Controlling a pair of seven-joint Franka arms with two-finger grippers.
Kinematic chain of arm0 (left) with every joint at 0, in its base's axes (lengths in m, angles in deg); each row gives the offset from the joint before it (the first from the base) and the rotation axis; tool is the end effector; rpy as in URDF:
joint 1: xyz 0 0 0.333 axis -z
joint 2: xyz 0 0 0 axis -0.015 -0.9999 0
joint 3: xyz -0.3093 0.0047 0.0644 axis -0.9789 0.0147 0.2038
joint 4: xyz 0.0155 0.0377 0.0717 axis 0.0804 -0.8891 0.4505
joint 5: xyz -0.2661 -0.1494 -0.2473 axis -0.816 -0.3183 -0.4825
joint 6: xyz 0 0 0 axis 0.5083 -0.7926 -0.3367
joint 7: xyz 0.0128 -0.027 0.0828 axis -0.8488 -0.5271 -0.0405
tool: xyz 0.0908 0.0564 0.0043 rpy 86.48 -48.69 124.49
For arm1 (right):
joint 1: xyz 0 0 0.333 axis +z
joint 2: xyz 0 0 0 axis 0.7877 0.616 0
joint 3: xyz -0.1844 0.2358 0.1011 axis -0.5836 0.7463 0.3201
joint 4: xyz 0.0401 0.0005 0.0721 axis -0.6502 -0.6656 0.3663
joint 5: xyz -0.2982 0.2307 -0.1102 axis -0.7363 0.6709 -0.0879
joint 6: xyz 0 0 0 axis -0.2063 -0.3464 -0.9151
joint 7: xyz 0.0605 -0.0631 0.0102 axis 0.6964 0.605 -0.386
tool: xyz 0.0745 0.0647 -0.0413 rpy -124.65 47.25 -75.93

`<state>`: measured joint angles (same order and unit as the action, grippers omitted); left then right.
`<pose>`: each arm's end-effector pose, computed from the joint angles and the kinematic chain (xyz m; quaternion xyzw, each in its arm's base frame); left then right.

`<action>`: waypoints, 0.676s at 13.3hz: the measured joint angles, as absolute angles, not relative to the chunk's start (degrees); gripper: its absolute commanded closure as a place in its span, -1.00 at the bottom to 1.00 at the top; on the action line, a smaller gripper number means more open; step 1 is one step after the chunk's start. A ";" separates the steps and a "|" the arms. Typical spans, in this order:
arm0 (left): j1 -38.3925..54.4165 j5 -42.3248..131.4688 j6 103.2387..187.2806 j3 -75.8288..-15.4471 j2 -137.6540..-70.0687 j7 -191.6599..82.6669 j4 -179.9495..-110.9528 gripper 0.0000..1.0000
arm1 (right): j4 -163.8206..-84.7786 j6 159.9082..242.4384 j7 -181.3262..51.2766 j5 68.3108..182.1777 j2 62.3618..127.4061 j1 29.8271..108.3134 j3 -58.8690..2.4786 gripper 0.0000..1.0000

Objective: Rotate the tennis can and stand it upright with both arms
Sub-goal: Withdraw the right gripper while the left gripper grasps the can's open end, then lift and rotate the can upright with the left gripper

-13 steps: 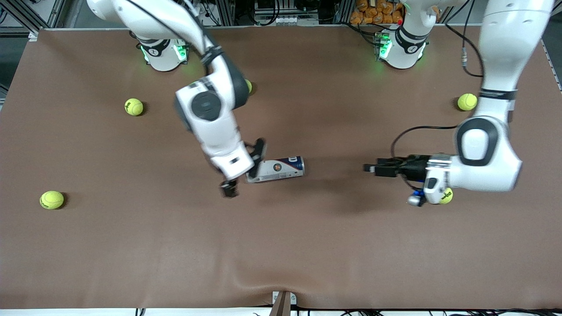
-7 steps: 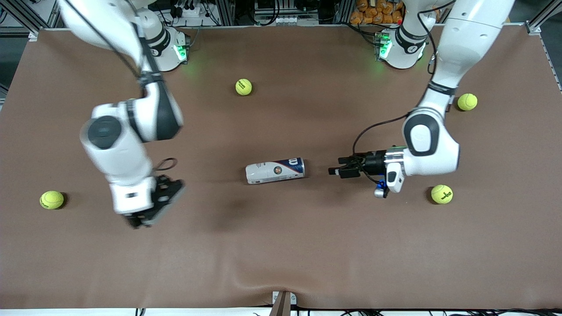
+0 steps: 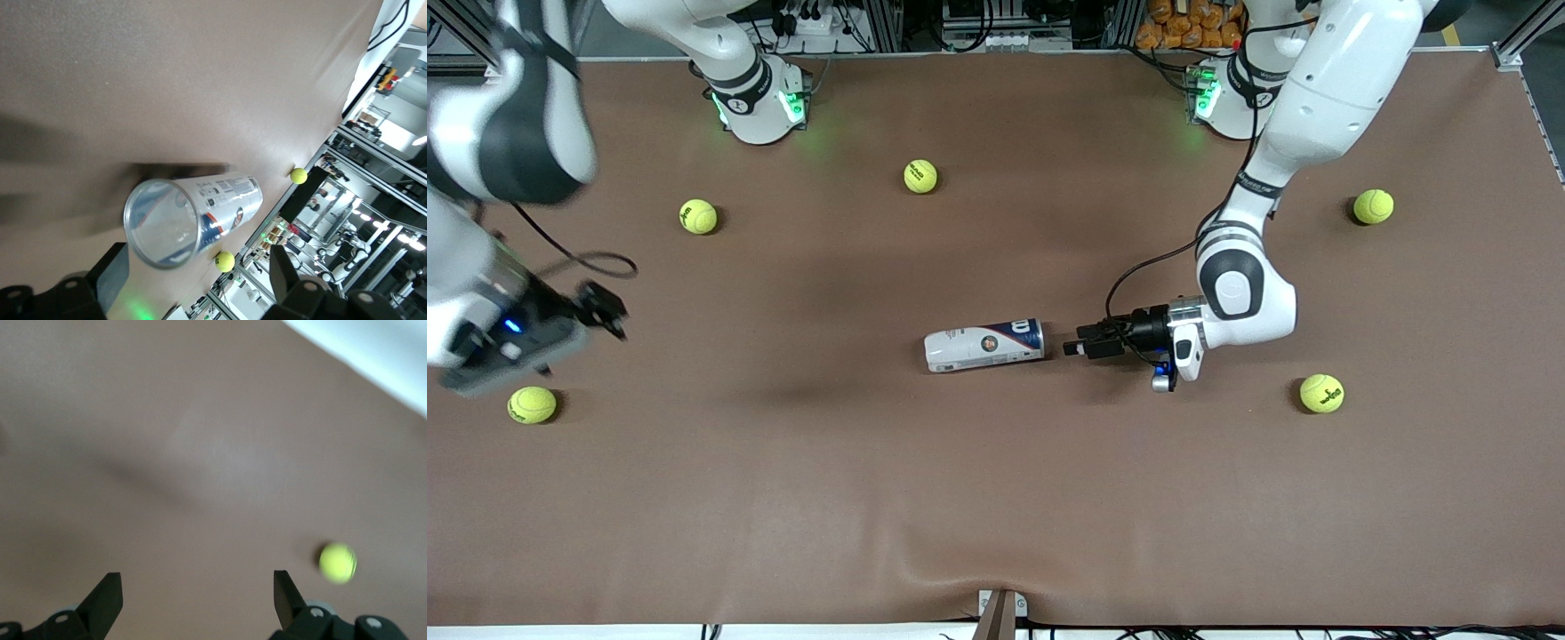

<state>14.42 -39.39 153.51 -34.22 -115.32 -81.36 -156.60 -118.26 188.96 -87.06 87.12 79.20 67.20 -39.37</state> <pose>0.5475 -0.2609 0.1478 0.7978 0.2556 -0.1541 0.5239 0.6091 -0.0067 0.5457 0.9734 0.2257 0.0170 0.0349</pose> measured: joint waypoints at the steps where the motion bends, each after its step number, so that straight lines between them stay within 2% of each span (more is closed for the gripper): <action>1: 15.03 -42.58 153.51 -34.25 -116.33 -84.34 -156.63 -0.75 | -118.45 185.19 -83.86 87.12 77.06 64.37 -37.26 -1.00; 4: 17.15 -50.17 153.52 -34.28 -118.44 -90.14 -156.56 -0.61 | -118.58 176.55 -74.04 87.12 72.19 56.73 -30.10 -1.00; 6: 18.43 -51.67 153.52 -34.31 -118.97 -90.76 -156.48 -0.29 | -118.58 173.64 -67.73 87.12 70.54 56.42 -29.19 -1.00; 7: 18.82 -52.44 153.52 -34.32 -119.01 -90.77 -156.45 -0.08 | -118.57 172.88 -64.87 87.12 70.20 56.42 -29.01 -1.00; 9: 19.68 -54.21 153.52 -34.33 -119.05 -90.82 -156.06 0.73 | -118.57 172.26 -61.71 87.09 69.81 56.16 -28.99 -1.00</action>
